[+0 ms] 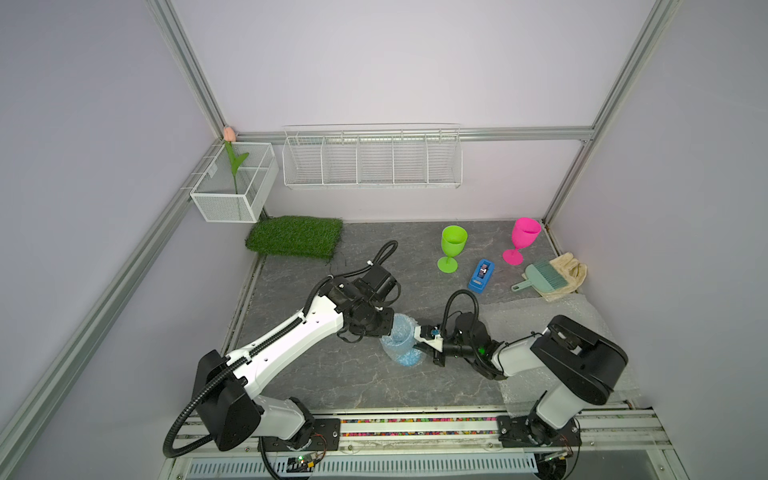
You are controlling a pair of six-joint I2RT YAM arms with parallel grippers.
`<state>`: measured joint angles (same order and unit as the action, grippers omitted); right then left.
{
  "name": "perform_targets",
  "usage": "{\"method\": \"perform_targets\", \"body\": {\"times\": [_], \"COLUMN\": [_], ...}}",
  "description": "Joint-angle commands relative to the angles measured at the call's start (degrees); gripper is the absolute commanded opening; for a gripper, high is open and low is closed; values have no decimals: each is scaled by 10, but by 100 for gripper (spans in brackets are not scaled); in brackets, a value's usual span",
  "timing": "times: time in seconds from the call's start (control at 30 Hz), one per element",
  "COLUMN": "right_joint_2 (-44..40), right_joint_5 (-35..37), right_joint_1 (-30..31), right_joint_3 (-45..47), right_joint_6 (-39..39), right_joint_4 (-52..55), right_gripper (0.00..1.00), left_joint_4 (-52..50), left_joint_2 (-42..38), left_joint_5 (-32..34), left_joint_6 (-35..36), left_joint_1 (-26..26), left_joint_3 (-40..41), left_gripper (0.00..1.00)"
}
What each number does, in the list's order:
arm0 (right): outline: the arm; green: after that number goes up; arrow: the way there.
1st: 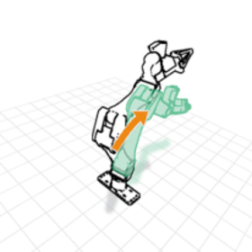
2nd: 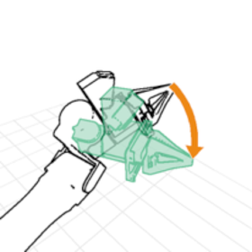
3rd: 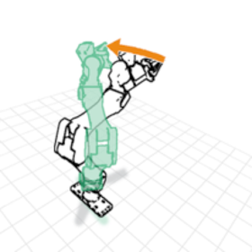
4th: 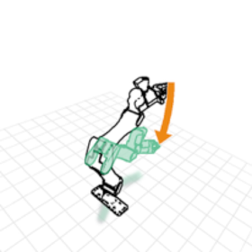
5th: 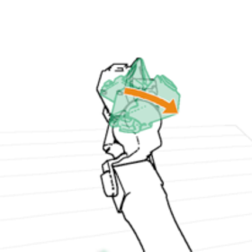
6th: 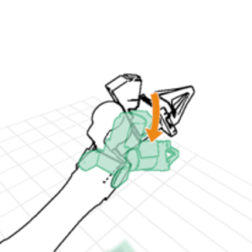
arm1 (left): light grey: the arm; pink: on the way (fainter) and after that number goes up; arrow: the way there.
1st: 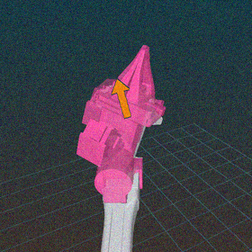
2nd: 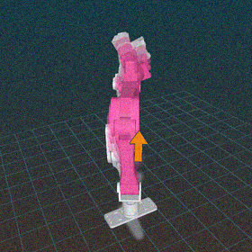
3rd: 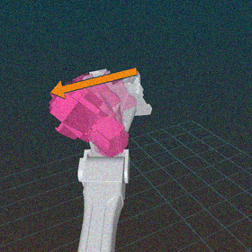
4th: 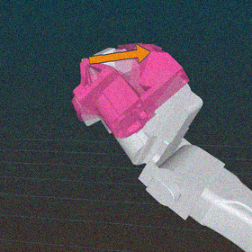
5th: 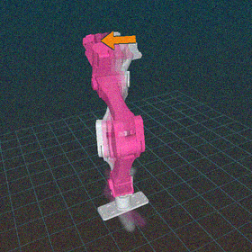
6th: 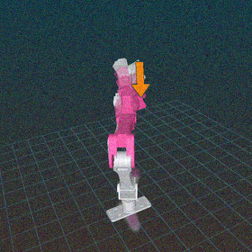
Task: Wrap wine glasses in bubble wrap
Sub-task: Pick up the bubble wrap from the center of the board, then place the bubble wrap at the center of the board.
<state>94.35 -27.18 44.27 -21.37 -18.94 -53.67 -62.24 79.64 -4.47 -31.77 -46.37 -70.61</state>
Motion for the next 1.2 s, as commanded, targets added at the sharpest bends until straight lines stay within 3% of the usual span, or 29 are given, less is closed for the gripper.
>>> {"method": "perform_targets", "body": {"times": [0.0, 0.1, 0.23, 0.43, 0.6, 0.77, 0.97, 1.17], "right_joint_2": [-45, -88, -153, -235, -270, -287, -292, -293], "right_joint_5": [31, 35, 35, 37, 53, 49, 50, 68], "right_joint_1": [-4, -7, -6, -7, -5, -3, 1, 2], "right_joint_3": [8, 7, -1, -28, -67, -83, -106, -127], "right_joint_6": [-8, -15, -12, -16, -28, -31, -49, -69], "right_joint_4": [65, 122, 195, 315, 420, 470, 528, 566], "right_gripper": [37, 52, 59, 59, 55, 53, 52, 51], "left_joint_4": [-51, -81, -94, -124, -193, -281, -273, -225], "left_joint_2": [7, 7, 24, 123, 257, 399, 501, 563], "left_joint_5": [17, 51, 79, 106, 142, 108, 134, 105], "left_joint_6": [9, 34, 101, 213, 287, 329, 347, 362], "left_joint_1": [11, 36, 84, 181, 225, 264, 277, 296], "left_joint_3": [-25, -53, -99, -241, -416, -629, -753, -785], "left_gripper": [0, 0, 0, 0, 0, 0, 0, 0]}}
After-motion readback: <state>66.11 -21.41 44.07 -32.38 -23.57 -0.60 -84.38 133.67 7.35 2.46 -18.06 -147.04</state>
